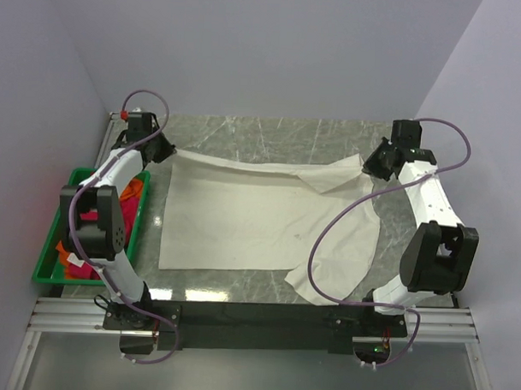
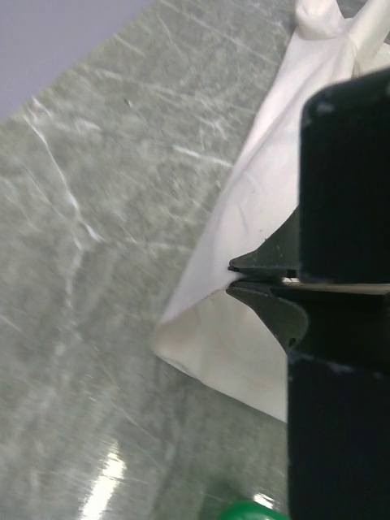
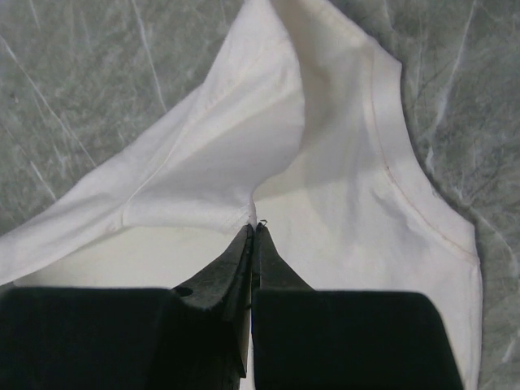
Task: Fold and stack the t-shirts
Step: Fold the tshirt
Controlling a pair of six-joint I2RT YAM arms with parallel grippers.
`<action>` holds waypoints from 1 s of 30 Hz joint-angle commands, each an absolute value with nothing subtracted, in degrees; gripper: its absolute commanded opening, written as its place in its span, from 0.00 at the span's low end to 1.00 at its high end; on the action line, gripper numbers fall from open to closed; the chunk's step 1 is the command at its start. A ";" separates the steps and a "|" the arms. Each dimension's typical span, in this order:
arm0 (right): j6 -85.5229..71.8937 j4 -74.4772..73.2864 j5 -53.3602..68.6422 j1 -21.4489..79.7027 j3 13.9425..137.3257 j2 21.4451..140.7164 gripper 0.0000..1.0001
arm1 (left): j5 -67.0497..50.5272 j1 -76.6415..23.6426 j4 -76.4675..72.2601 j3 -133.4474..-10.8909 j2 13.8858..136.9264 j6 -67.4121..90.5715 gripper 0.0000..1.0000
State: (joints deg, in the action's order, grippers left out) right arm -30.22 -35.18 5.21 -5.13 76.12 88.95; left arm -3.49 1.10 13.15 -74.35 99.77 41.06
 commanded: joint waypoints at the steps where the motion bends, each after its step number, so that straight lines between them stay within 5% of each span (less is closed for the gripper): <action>1: -30.59 -33.66 5.10 -4.83 73.92 86.49 0.00 | -3.95 1.49 10.20 -71.55 98.26 42.27 0.01; 30: -31.64 -30.85 5.28 -4.75 67.33 89.38 0.00 | -0.53 1.49 9.50 -63.37 103.01 44.12 0.01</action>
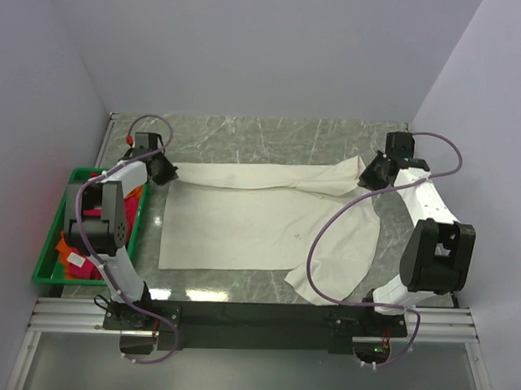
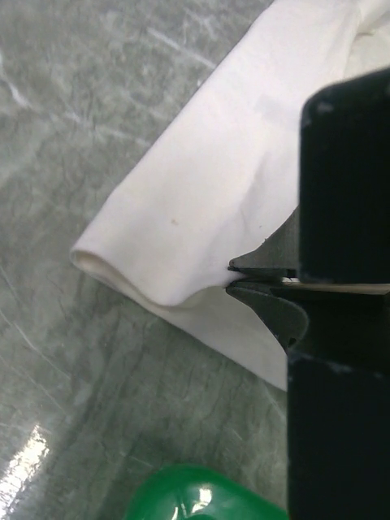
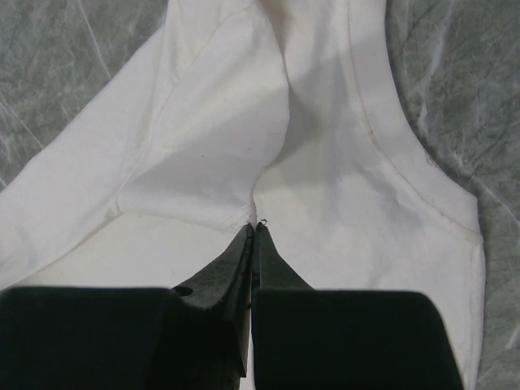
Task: Fold and stack the t-shirts
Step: Fold the tshirt
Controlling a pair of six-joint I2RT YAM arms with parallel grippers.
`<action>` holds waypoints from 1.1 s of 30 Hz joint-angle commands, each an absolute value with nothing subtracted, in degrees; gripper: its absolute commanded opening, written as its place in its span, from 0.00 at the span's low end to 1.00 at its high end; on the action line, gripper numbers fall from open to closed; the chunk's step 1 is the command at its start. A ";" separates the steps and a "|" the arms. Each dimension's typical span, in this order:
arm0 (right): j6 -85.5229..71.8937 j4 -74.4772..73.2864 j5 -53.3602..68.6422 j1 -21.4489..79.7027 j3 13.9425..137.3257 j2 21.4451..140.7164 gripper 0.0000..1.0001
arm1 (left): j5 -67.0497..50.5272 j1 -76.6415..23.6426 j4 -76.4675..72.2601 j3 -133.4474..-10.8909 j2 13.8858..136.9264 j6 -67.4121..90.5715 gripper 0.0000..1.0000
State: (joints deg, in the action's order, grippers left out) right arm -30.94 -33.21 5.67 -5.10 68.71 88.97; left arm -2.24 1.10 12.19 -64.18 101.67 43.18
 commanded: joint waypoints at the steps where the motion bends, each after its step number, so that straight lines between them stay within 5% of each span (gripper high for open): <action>1: -31.64 -30.33 4.93 -4.75 67.06 90.08 0.00 | -0.35 1.49 9.41 -63.20 103.18 44.21 0.01; 6: -31.99 -29.62 3.87 -4.66 66.09 91.67 0.02 | -0.18 1.41 9.23 -62.76 103.54 44.38 0.08; 8: -31.56 -29.01 2.03 -3.96 65.48 90.97 0.10 | -0.70 1.41 9.05 -62.58 102.75 44.12 0.14; 11: -29.63 -28.65 -2.54 -1.86 66.26 89.04 0.26 | -0.27 1.23 10.10 -62.84 100.21 43.25 0.37; 13: -27.87 -28.57 -5.79 1.73 67.06 87.46 0.34 | -0.18 0.53 11.59 -63.45 97.05 42.19 0.70; 18: -23.91 -27.25 -12.74 8.33 67.15 84.73 0.45 | 2.63 -1.49 15.55 -64.68 90.36 39.21 0.95; 26: -24.25 -21.54 -4.43 4.67 67.32 87.88 0.48 | 2.55 -2.72 18.11 -60.30 77.01 31.82 0.99; 33: -28.21 -12.93 11.31 -7.11 71.71 96.40 0.49 | -1.58 -2.99 14.16 -63.71 83.22 31.90 0.97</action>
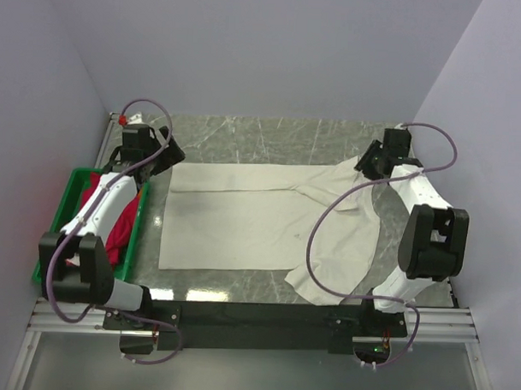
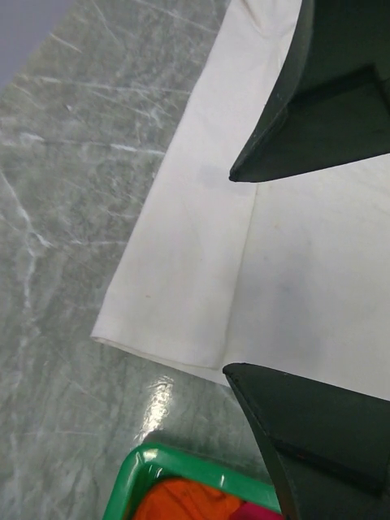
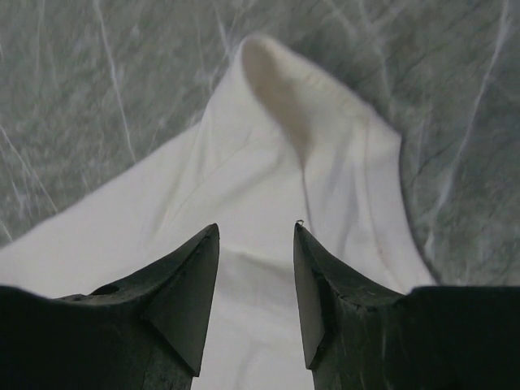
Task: Fold and stack the t-shirts
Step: Fold the tshirt
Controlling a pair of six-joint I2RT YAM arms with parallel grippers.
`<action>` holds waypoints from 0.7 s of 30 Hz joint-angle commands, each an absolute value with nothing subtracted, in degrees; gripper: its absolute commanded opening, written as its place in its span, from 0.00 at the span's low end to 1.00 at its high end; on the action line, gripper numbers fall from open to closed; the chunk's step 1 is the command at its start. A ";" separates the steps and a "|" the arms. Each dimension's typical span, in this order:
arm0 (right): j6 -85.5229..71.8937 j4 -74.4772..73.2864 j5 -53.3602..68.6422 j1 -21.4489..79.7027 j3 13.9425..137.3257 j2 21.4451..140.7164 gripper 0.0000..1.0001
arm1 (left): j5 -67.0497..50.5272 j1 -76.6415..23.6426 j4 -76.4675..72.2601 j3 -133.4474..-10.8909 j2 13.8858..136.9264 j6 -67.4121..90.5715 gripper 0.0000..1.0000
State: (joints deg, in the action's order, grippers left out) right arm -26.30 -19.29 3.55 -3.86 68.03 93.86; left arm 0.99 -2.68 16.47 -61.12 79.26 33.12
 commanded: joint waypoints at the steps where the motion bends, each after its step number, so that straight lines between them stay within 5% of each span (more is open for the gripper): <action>1: -28.56 -11.70 12.38 -7.90 73.11 98.68 0.49 | -2.02 -2.99 13.72 -64.76 86.63 32.77 0.96; 11: -30.23 -7.38 22.93 -12.30 83.74 112.67 0.53 | -2.81 -3.69 13.80 -81.98 107.55 34.63 0.89; 21: -33.49 -7.56 23.47 -12.22 88.33 119.36 0.53 | -4.83 -4.04 13.01 -84.90 117.51 36.30 0.83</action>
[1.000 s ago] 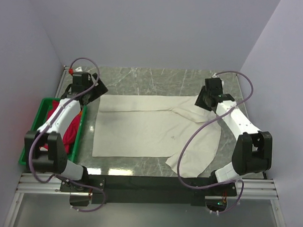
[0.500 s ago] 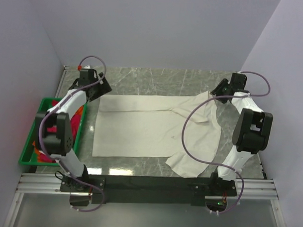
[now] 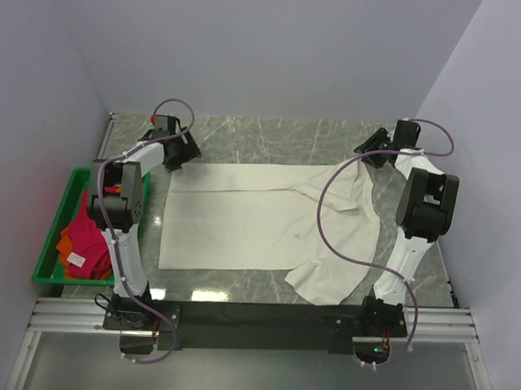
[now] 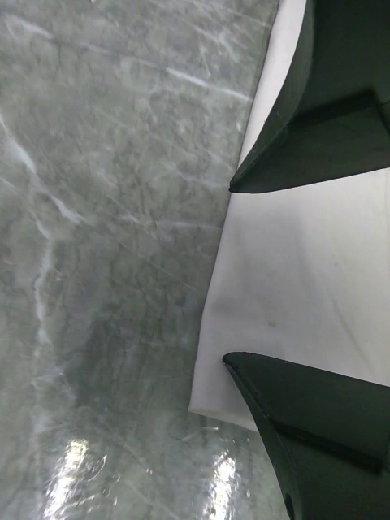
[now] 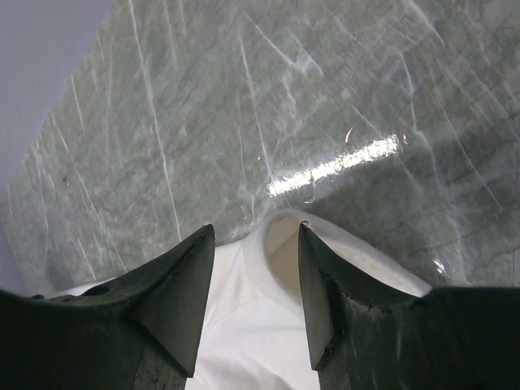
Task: Fold and stack the t-shirts
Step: Fold the tshirt
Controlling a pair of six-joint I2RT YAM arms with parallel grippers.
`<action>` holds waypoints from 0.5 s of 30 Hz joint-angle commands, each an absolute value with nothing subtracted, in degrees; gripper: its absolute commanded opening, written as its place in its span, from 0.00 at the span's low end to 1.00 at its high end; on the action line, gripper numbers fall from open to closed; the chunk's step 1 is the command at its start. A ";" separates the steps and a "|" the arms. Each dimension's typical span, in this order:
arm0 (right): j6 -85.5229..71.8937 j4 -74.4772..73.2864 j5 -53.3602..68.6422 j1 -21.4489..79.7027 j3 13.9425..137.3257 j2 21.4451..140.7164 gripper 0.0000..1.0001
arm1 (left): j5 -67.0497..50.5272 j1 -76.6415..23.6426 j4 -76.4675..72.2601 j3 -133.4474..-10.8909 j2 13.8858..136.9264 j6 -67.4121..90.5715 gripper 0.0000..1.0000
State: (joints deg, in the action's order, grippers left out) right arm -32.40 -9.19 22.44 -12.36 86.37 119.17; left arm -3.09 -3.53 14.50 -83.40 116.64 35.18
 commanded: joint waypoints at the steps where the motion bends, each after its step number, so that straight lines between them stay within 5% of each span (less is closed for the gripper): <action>1: -33.14 -7.47 23.55 -12.30 88.07 119.44 0.53 | -4.92 -4.13 12.92 -84.82 118.38 36.47 0.83; 15: -29.18 -7.11 22.59 -12.22 76.38 112.94 0.52 | -5.54 -4.31 12.30 -84.02 121.64 37.53 0.82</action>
